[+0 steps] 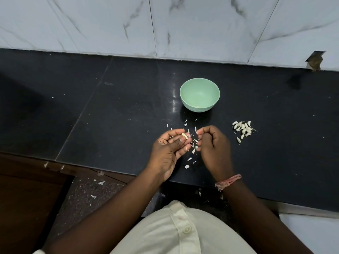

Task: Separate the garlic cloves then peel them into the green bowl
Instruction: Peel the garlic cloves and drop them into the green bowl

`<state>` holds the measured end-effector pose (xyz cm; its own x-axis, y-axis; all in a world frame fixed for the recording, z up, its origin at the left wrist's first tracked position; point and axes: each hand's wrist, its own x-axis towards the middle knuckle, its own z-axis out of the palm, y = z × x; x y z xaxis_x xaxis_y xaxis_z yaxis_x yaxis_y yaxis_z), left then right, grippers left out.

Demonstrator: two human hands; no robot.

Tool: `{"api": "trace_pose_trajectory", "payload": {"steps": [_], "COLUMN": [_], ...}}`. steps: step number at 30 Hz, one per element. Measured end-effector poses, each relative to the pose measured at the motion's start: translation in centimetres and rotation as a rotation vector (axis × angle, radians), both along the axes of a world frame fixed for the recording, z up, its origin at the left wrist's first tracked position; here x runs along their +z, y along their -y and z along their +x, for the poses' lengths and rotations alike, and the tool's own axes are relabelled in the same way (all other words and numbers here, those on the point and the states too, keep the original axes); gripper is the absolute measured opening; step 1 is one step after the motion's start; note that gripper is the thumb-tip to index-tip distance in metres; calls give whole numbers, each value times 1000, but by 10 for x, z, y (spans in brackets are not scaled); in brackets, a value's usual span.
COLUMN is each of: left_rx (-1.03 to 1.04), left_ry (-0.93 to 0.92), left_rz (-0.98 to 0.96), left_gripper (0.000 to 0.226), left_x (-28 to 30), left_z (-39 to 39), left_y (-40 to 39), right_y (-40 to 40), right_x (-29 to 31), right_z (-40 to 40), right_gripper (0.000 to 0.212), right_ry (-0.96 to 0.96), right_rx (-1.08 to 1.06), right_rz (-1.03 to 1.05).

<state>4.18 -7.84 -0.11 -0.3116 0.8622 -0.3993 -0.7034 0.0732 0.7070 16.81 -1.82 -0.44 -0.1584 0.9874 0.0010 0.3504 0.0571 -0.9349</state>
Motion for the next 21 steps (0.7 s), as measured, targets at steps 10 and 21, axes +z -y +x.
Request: {"api": "trace_pose_trajectory", "payload": {"steps": [10, 21], "left_rx": [15, 41], "left_ry": [86, 91], "left_rz": [-26, -28], "left_gripper": [18, 17], "left_x": [-1, -5], "left_z": [2, -1], "left_y": [1, -1], "right_y": [1, 6], "right_x": [2, -3], "right_z": [0, -3], "right_gripper": [14, 21], "right_ry": [13, -27], "right_rx": [84, 213], "right_rz": [81, 86]}}
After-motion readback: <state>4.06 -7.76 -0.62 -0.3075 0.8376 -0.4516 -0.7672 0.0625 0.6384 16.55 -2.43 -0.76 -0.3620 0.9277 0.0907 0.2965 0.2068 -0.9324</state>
